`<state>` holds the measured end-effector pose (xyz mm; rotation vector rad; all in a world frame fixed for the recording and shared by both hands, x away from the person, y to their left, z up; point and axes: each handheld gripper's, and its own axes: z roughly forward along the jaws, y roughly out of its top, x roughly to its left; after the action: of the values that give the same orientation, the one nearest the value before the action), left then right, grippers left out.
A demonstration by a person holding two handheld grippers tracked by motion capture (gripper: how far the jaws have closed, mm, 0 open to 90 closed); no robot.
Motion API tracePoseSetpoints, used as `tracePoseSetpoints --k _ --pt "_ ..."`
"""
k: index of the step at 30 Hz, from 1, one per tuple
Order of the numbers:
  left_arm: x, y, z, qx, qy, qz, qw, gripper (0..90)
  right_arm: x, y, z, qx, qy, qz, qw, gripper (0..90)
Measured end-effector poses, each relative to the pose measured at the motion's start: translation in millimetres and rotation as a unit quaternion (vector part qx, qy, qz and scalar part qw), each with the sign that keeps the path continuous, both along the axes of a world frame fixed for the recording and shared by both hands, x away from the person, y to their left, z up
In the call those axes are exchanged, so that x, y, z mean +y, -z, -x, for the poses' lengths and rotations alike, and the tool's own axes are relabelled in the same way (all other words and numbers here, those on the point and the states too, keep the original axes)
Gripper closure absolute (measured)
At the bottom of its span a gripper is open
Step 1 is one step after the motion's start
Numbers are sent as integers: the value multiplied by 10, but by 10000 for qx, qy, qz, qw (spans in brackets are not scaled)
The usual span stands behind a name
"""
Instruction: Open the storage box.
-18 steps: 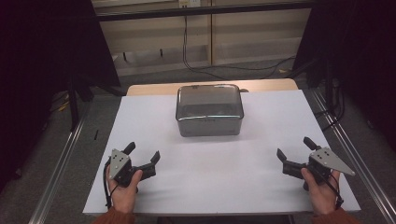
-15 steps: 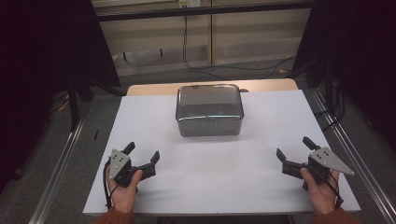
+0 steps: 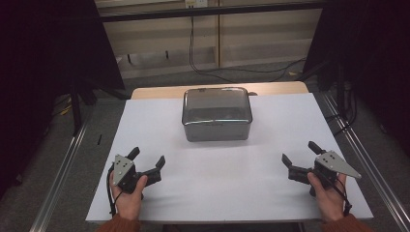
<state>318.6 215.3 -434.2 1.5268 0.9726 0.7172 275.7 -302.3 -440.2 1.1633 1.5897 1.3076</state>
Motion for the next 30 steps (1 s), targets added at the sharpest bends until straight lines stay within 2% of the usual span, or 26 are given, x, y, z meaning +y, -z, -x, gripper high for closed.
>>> tracePoseSetpoints --k 3,8,10,23,25,30 --pt "-6 3 8 69 50 -22 10000 32 55 18 -41 45 -127 57 9999 2" --pt "-12 -14 31 8 73 -45 10000 33 151 4 -58 -17 -291 141 9995 0" --pt "-14 -3 34 30 75 6 10000 33 186 -7 -55 -55 -317 102 9994 0" --pt "-47 -2 33 21 203 -89 9998 33 425 -17 -148 -87 -572 41 9983 0" --pt "-48 0 33 50 192 -90 9998 33 501 -18 -198 -9 -631 -111 9979 0" --pt "-49 -5 38 72 210 -50 9997 33 593 -18 -244 21 -749 -154 9971 2"
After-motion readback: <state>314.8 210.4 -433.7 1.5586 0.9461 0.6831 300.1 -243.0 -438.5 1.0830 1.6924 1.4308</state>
